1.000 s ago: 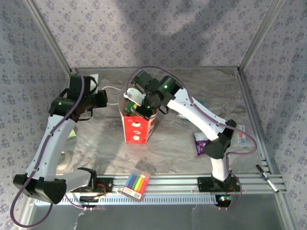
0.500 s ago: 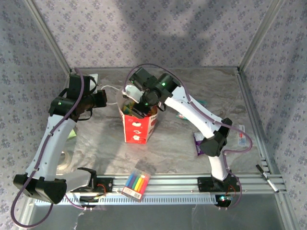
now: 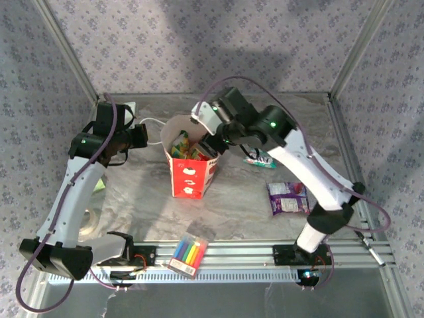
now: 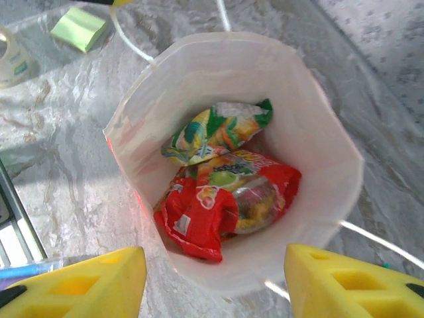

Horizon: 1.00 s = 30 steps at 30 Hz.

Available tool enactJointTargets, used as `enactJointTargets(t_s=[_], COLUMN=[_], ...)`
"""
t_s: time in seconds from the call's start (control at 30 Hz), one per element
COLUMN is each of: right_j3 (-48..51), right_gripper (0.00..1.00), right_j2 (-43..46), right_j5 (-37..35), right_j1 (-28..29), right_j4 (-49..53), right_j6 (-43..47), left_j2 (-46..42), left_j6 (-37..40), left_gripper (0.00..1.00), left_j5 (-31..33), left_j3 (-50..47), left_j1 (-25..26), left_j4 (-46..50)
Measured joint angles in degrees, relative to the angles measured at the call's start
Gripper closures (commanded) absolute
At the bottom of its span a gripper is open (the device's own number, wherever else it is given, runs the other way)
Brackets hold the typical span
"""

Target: Place the snacks into the paper bag

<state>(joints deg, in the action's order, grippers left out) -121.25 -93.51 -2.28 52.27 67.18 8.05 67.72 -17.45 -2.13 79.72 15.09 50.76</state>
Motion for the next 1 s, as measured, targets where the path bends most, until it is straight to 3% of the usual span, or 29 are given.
enactJointTargets(t_s=[0.4, 1.0], right_j3=[18.29, 29.46], right_gripper=[0.33, 0.27], right_j2=[11.85, 21.05], right_j5=[-3.54, -2.91], right_j1=[-5.75, -11.45], right_j4=[-4.37, -4.92], right_j6=[-7.15, -17.09], left_j2=[0.0, 0.2], left_j6=[-0.17, -0.17], left_gripper=[0.95, 0.94], left_j5=[-0.2, -0.2], left_j3=[0.26, 1.03], left_j1=[0.0, 0.0], left_j4=[0.04, 0.07])
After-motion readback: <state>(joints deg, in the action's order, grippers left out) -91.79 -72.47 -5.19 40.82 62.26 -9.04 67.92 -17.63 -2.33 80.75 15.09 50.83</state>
